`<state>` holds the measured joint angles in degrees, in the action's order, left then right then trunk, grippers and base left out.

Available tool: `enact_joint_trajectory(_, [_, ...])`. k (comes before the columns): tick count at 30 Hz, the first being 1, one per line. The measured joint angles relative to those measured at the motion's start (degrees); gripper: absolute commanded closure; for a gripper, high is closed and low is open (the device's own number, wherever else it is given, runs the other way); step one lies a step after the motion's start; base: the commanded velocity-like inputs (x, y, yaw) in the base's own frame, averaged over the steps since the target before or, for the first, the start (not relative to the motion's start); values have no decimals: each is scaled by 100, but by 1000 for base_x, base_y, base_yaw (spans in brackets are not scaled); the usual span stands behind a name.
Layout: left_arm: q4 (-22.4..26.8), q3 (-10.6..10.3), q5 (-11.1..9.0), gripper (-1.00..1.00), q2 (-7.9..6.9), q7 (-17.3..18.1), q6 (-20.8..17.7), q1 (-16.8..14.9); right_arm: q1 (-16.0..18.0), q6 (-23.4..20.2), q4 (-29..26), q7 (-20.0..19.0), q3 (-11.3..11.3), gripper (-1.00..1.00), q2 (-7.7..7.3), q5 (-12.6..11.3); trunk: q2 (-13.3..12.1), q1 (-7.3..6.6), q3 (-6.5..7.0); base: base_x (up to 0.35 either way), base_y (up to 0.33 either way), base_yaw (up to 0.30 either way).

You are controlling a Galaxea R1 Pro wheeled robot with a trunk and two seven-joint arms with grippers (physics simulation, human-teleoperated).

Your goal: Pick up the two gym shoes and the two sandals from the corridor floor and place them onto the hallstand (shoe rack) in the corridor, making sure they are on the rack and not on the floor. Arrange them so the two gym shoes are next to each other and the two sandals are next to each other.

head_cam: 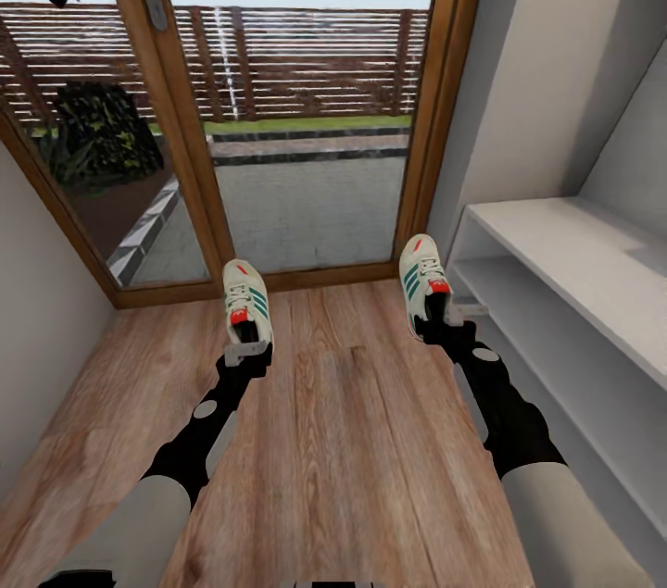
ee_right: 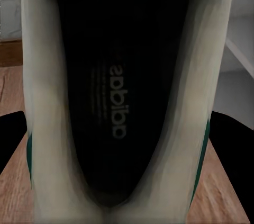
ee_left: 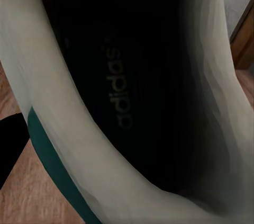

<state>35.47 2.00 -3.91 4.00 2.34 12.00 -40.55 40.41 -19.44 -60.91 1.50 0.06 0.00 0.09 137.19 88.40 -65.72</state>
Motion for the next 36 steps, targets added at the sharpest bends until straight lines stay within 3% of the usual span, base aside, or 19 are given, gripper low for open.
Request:
enact_joint_trajectory(7, [0,-4,0,100,1,0,0,0,-1,0,-3,-4,-1,100,0,-4,0,1,18,-227,214,-95])
enact_joint_trajectory(24, [1,4,0,100,1,0,0,0,-1,0,0,-1,-2,100,0,-9,0,1,107,-238,238,-227])
enact_joint_trajectory(36, [-1,0,0,100,1,0,0,-1,-1,0,-1,-2,-2,100,0,-8,0,-2,172,-45,288,-246])
